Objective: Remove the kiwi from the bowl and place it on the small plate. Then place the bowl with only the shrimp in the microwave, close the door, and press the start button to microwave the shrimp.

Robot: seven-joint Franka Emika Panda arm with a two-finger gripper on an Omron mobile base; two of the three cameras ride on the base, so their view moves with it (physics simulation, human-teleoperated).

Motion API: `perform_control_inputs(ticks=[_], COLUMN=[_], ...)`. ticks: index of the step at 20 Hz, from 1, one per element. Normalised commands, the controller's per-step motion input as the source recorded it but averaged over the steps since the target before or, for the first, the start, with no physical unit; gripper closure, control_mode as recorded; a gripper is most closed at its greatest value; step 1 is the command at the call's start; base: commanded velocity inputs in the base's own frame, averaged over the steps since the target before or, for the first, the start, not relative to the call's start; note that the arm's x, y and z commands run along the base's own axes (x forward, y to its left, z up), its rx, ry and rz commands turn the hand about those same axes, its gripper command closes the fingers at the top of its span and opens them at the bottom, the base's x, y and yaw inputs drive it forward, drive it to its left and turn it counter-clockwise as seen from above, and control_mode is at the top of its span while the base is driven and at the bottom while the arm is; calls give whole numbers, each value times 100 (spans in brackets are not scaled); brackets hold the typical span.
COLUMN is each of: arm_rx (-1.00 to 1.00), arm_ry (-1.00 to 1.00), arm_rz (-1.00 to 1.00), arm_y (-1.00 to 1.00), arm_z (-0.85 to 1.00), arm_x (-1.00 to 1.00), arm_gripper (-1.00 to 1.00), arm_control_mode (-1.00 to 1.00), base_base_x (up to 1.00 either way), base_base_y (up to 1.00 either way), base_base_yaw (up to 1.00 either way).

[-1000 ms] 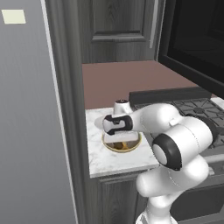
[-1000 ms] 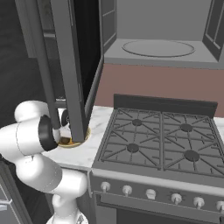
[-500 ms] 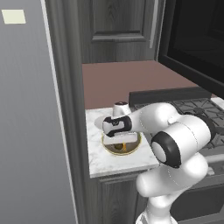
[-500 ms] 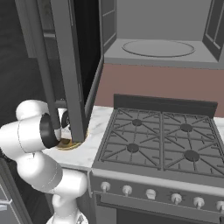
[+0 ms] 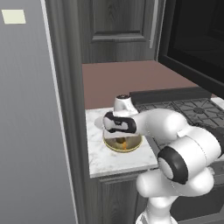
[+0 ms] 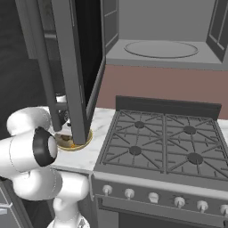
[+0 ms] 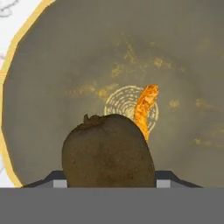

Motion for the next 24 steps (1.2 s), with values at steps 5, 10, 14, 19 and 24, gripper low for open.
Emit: perform_control_inputs(ticks=[5, 10, 14, 19, 24], arm_rx=[0, 0, 0, 0, 0], arm_ry=[-18, -4, 1, 8, 6], arm_rz=[-4, -2, -1, 0, 0], arm_y=[-12, -7, -1, 0, 0], arm_z=[89, 66, 48, 2, -12], arm_x=[-22, 16, 54, 71, 63], arm_gripper=[100, 100, 100, 100, 100], arm_control_mode=[-100, -100, -100, -100, -100], base_base_x=[0, 0, 0, 0, 0], base_base_y=[0, 0, 0, 0, 0], base_base_yaw=[0, 0, 0, 0, 0])
